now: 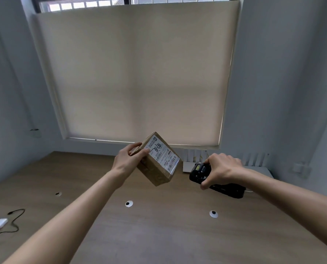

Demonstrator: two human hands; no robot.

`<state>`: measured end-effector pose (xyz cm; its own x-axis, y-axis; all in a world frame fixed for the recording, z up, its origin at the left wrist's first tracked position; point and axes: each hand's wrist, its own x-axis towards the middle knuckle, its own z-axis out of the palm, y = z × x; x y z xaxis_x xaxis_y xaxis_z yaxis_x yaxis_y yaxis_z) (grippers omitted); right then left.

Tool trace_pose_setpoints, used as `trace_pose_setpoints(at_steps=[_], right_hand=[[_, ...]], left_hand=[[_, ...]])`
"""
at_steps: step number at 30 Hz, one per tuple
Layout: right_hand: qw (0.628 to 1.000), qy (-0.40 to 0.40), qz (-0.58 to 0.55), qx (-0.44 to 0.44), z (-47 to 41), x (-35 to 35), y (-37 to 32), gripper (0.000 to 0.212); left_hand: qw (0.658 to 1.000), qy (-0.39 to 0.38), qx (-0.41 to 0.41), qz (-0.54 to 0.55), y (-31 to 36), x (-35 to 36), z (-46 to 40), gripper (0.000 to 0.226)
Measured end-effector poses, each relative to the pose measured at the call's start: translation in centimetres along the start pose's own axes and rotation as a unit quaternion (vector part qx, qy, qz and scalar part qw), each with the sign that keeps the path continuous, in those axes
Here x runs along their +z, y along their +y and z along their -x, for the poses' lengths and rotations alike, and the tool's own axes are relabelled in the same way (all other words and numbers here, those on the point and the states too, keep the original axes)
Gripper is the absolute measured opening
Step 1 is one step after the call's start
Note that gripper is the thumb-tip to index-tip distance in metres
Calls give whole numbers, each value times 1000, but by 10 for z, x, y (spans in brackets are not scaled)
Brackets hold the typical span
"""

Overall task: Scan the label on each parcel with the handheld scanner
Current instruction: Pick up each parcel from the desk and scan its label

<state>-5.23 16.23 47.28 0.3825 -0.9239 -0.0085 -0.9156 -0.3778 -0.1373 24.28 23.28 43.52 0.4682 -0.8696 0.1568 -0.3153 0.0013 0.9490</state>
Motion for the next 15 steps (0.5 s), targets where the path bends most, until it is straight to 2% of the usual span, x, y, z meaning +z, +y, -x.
trace_pose_setpoints(at_steps=[3,8,12,15], right_hand=[[990,-22,-141,-19,-7,8,-20,50],[914,-66,-388,-103,-4,27,-104,35],[862,-126,-460,-172,9,38,-204,36],[843,-146,-470,-219,24,46,-282,42]], left_hand=[[999,25,-16,29,-8,-23,9,59],[985,103,-66,120,-30,-83,41,65],[968,133,-105,185,-46,-156,78,74],[965,161,-119,171,-58,-224,114,74]])
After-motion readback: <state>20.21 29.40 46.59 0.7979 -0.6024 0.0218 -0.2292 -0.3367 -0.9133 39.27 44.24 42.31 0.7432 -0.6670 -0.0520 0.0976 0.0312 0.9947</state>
